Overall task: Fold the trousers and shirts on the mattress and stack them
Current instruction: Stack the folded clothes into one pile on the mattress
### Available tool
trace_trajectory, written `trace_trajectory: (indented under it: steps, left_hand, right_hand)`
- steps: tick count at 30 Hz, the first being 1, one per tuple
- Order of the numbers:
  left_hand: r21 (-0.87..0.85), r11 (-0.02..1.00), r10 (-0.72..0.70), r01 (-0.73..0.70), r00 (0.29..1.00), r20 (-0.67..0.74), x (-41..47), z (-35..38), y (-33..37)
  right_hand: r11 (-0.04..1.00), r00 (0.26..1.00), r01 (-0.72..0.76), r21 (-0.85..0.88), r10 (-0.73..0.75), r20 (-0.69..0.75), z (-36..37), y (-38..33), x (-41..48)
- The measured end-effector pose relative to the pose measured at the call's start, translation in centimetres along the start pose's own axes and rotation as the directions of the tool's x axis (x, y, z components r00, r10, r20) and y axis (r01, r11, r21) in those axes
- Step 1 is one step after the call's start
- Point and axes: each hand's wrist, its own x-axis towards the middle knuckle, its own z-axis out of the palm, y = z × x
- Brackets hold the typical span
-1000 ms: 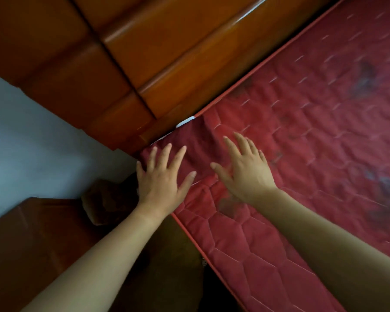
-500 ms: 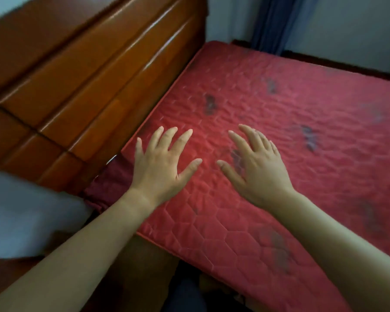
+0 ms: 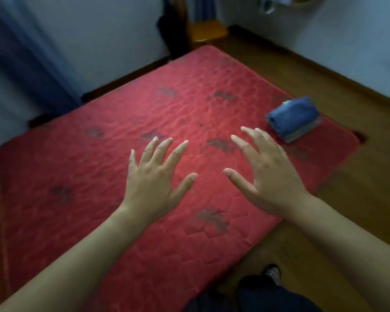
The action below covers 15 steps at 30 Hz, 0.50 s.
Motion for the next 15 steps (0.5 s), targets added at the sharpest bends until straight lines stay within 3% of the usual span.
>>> trace_trajectory:
  steps: [8,15]
  left_hand:
    - [-0.041,0.915,0.404,-0.402,0.913,0.047,10.9,2.9,16.5]
    - [-0.093,0.852,0.519,-0.516,0.854,0.017,17.7,7.8,35.1]
  right_hand:
    - [0.924,0.912,-0.381,-0.007,0.375,-0.164,-6.0,13.6,-7.4]
    - [0.866,0.853,-0.499,-0.04,0.482,-0.199,-12.8,29.2,-11.8]
